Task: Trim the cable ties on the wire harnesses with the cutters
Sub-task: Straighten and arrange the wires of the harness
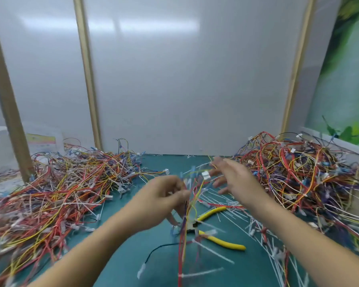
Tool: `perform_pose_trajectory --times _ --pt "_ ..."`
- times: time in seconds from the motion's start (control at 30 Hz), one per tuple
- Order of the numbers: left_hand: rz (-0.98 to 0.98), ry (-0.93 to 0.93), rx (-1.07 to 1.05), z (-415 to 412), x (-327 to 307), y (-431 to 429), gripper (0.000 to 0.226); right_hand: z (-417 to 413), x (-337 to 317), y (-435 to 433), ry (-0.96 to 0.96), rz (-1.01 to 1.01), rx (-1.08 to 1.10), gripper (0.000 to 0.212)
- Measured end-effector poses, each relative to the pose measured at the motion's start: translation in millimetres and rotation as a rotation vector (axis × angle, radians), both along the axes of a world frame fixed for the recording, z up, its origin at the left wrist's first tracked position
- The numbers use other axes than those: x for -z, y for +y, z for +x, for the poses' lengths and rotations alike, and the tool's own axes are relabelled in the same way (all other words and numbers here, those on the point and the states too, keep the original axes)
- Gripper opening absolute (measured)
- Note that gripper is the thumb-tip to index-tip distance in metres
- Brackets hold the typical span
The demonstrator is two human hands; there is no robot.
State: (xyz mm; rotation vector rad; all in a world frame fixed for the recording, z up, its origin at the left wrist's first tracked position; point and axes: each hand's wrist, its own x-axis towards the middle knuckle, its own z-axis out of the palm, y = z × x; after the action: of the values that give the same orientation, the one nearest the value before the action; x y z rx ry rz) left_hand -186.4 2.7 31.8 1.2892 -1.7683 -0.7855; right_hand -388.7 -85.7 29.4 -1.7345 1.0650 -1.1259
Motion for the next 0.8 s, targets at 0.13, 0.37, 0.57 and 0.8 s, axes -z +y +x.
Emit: perform_pose_trajectory --times 0.13,0.37,0.57,0.8 --pt "-0.101 0.251 -0.121 5 -54 -23 0.019 0 10 37 -0.032 0.356 -0.154 0.085" --pt "-0.014 0.378 -0.186 -9 -88 -67 0.015 44 -7 47 -0.294 0.301 -0.391 0.021" --pt "-0.368 0.102 -0.576 8 -22 -36 0.04 57 -41 -13 -0.354 0.236 -0.207 0.017" --pt "0.139 0.568 0.054 -2 22 -27 0.032 72 -54 -62 -0.344 0.269 -0.163 0.026"
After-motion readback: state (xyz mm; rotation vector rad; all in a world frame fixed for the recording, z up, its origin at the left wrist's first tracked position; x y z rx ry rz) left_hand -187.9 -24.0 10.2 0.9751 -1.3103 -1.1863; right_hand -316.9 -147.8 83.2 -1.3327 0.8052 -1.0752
